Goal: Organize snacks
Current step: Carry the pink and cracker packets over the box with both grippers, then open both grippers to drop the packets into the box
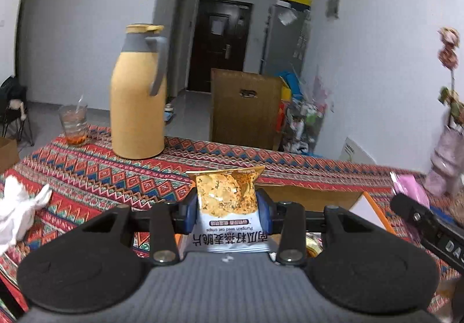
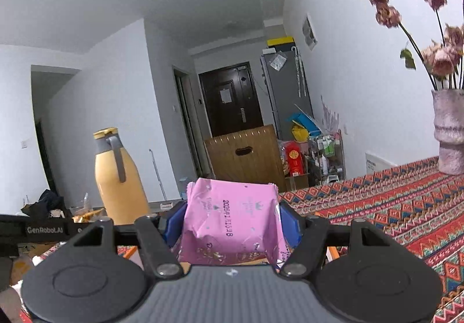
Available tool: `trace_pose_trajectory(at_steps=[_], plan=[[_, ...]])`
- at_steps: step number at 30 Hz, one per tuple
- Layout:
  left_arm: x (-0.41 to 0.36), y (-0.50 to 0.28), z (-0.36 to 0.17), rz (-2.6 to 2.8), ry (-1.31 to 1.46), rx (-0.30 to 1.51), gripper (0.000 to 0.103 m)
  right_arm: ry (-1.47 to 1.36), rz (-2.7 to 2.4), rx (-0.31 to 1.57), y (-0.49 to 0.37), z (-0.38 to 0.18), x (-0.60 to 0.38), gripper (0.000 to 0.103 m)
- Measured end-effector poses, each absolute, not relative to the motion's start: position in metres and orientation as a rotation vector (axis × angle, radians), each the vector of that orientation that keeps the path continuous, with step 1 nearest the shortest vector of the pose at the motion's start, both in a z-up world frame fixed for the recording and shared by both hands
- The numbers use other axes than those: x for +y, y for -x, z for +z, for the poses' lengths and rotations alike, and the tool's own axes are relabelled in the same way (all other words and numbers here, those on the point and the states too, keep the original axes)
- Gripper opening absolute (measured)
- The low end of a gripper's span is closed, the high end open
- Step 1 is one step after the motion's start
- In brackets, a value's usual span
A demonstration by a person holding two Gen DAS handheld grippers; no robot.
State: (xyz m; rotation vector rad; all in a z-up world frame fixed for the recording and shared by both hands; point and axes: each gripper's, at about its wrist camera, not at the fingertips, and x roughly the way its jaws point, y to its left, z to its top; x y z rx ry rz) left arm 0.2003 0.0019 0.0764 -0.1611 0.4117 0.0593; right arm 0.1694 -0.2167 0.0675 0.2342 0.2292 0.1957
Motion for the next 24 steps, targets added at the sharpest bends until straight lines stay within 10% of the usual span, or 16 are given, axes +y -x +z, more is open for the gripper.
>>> trace_pose_trajectory(at_steps=[24], plan=[[0.013,-0.219,0.039,0.070,0.171,0.464,0.042,-0.229,0.195,0.340,-0.197,0.028,-0.214,0.067]])
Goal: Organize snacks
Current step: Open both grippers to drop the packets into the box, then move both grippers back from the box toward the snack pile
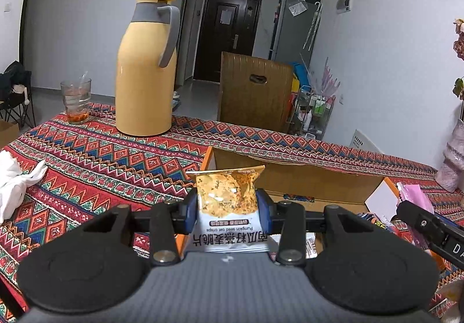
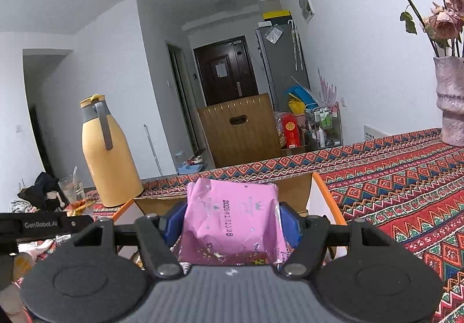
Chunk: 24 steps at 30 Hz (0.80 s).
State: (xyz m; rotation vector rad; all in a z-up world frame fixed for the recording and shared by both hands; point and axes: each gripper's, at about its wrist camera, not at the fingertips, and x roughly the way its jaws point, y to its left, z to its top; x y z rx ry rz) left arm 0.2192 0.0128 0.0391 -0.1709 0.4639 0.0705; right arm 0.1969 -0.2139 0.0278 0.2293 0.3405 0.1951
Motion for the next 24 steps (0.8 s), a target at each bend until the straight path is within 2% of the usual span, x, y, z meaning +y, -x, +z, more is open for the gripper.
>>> trace_pose_trajectory(at_steps=[5,6,8,10,11,12,15,24], plan=[[0.013,-0.217,0.040,0.063,0.169,0.453,0.042,-0.223,0.193,0.353,-0.199,0.027,-0.214,0.067],[0.013,-0.216,0.041,0.064,0.168,0.447,0.046,-0.223,0.193,0.353,-0.199,0.027,-0.214,0.068],[0.013,-0.213,0.042,0.064,0.171,0.434,0.059,-0.217,0.194,0.360,-0.199,0.027,-0.213,0.072],[0.013,-0.209,0.043,0.079,0.171,0.415,0.090,-0.213,0.189,0.361,-0.198,0.027,-0.212,0.076],[0.013,-0.208,0.044,0.097,0.170,0.406,0.097,-0.214,0.184,0.355,-0.197,0.028,-0.213,0.078],[0.012,-0.206,0.044,0.114,0.168,0.394,0.103,-0.216,0.183,0.353,-0.197,0.028,-0.212,0.085],[0.014,-0.206,0.045,0.125,0.184,0.393,0.103,-0.226,0.173,0.350,-0.195,0.029,-0.215,0.103],[0.018,-0.209,0.043,0.131,0.195,0.412,0.103,-0.228,0.154,0.369,-0.197,0.026,-0.216,0.103]])
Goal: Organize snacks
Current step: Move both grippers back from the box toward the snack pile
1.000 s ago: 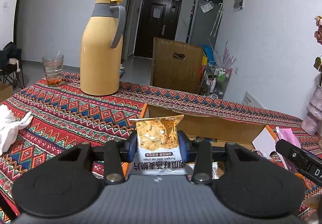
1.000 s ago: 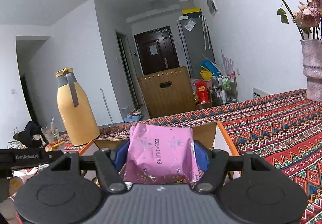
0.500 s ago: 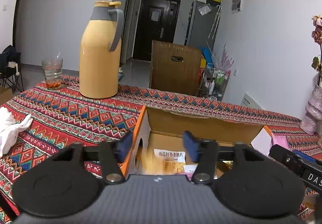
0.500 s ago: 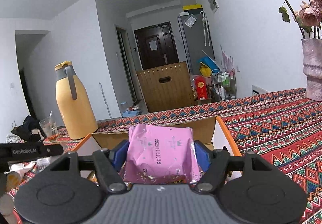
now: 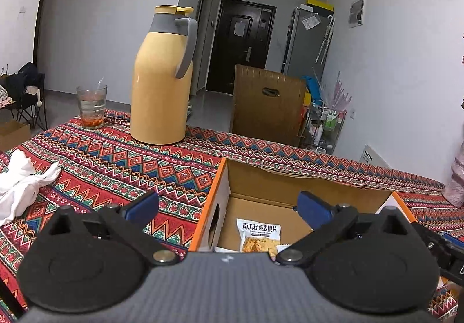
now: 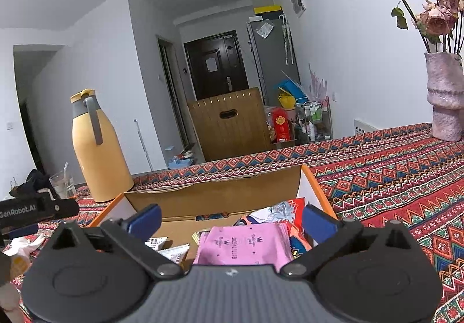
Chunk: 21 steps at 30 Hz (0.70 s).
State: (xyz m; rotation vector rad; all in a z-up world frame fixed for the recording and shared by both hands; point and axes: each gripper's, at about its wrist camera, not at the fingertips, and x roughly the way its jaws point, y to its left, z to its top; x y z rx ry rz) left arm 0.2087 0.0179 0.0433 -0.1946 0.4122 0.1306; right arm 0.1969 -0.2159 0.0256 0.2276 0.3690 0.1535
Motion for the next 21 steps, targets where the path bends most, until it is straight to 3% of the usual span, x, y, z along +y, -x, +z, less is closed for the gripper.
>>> trace_pose_trajectory(at_steps=[21], plan=[[0.021,-0.191,0.068,0.144,0.223,0.375,0.103,-0.218,0.157,0.325,-0.180,0.051,-0.220,0.103]])
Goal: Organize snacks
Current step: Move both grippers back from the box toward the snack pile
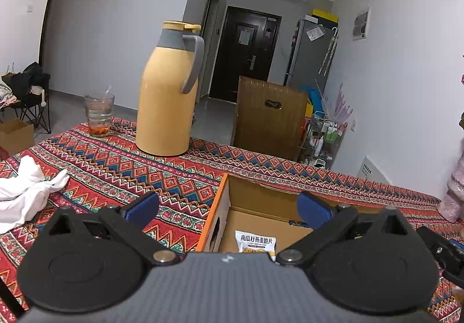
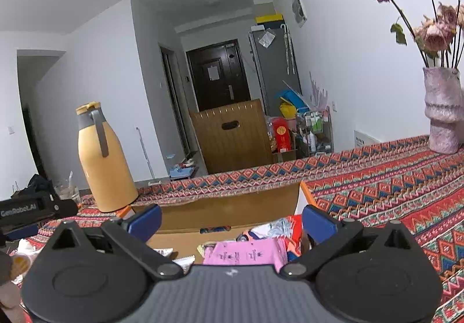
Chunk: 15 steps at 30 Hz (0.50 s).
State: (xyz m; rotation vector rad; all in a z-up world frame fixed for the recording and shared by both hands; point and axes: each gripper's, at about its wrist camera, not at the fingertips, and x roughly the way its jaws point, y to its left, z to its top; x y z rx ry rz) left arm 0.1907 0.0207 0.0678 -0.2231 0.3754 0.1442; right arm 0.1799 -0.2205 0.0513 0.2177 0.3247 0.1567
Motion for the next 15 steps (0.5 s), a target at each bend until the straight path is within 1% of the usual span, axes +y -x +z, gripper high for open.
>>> trace_pose_trajectory(at_steps=[8,15], plan=[[0.023,-0.162,0.079,0.137,0.208,0.362,0.103,-0.201,0.163,0.298,-0.160,0.067,-0.221,0.103],[0.029,-0.129,0.079,0.129,0.189,0.366,0.103,-0.190,0.174,0.313,-0.130,0.067,-0.222,0.103]])
